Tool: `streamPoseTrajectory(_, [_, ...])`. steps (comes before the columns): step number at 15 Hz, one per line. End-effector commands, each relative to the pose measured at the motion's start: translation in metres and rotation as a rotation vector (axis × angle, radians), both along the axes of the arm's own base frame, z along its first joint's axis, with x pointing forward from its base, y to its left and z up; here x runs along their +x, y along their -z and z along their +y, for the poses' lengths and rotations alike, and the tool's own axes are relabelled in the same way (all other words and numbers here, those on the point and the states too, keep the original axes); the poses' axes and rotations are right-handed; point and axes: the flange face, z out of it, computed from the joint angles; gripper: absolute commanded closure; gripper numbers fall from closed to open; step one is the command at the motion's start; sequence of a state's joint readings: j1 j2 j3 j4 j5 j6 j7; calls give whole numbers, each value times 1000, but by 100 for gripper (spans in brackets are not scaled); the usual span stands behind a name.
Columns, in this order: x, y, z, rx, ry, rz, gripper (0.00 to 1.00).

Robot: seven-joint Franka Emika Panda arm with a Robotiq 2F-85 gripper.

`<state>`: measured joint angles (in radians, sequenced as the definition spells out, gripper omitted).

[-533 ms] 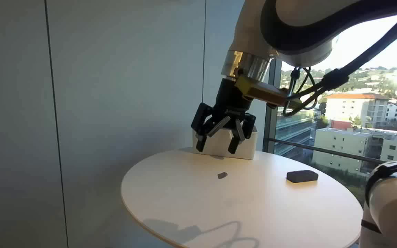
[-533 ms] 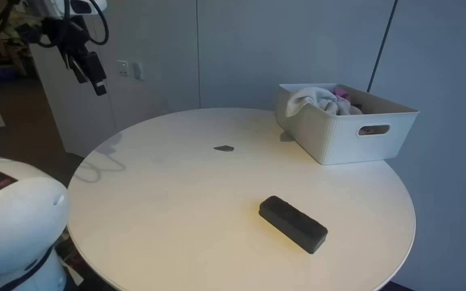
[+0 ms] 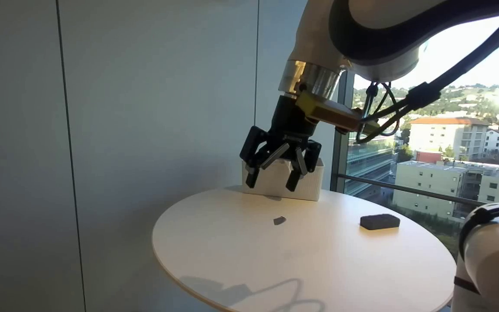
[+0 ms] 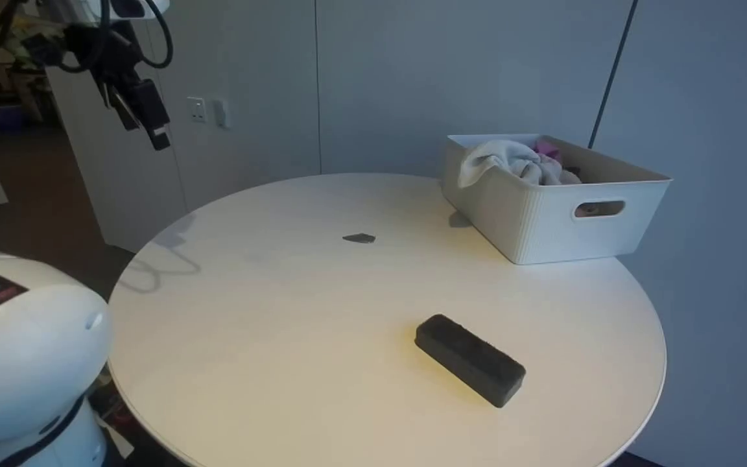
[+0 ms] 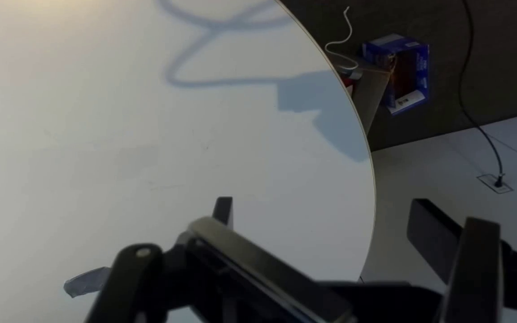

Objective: Take the shirt out of the basket

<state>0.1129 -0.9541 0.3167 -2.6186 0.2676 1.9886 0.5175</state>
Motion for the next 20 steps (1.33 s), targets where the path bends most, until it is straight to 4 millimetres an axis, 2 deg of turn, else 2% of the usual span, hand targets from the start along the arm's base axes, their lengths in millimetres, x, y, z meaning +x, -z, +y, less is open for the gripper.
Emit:
streamPoseTrajectory(1, [0, -1, 0, 0, 0, 1, 0])
streamPoseTrajectory(5, [0, -1, 0, 0, 0, 1, 0])
streamPoseTrajectory(7, [17, -12, -11, -21, 42, -56, 0])
streamPoseTrajectory(8, [29, -24, -23, -25, 86, -107, 0])
streamPoseTrajectory(10, [59, -56, -61, -31, 179, -190, 0])
streamPoseTrajectory(16, [125, -137, -169, -49, 482, -381, 0])
streamPoseTrajectory(20, [177, -178, -225, -113, 662, -464, 0])
